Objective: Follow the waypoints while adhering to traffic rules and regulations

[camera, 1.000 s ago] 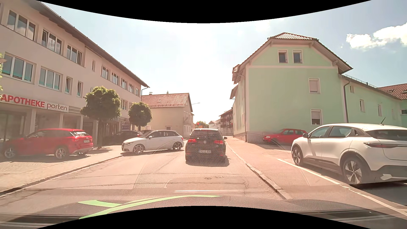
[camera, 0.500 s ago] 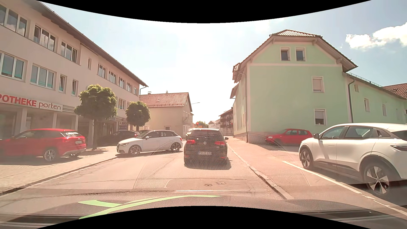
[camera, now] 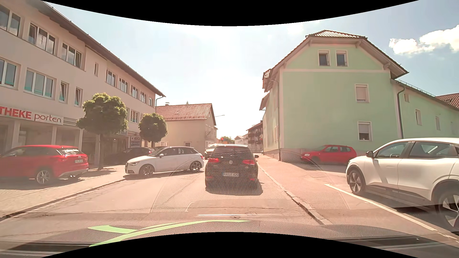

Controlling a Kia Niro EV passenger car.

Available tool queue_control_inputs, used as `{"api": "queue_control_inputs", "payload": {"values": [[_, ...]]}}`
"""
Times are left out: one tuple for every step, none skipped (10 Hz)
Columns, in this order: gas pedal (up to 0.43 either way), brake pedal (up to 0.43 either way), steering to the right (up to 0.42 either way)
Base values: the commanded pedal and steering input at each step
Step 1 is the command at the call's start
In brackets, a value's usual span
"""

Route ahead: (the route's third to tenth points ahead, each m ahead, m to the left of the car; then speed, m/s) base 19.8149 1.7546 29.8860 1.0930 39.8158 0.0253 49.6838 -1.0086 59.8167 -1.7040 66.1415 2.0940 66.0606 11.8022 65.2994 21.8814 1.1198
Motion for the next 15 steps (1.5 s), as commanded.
{"api": "queue_control_inputs", "payload": {"values": [[0.000,0.024,0.026],[0.000,0.030,0.026],[0.000,0.043,0.026],[0.000,0.043,0.026],[0.000,0.049,0.026],[0.000,0.055,0.026],[0.000,0.061,0.026],[0.000,0.061,0.026],[0.000,0.067,0.026],[0.000,0.067,0.026],[0.000,0.067,0.025],[0.000,0.067,0.023],[0.000,0.067,0.022],[0.000,0.067,0.022],[0.000,0.055,0.022]]}}
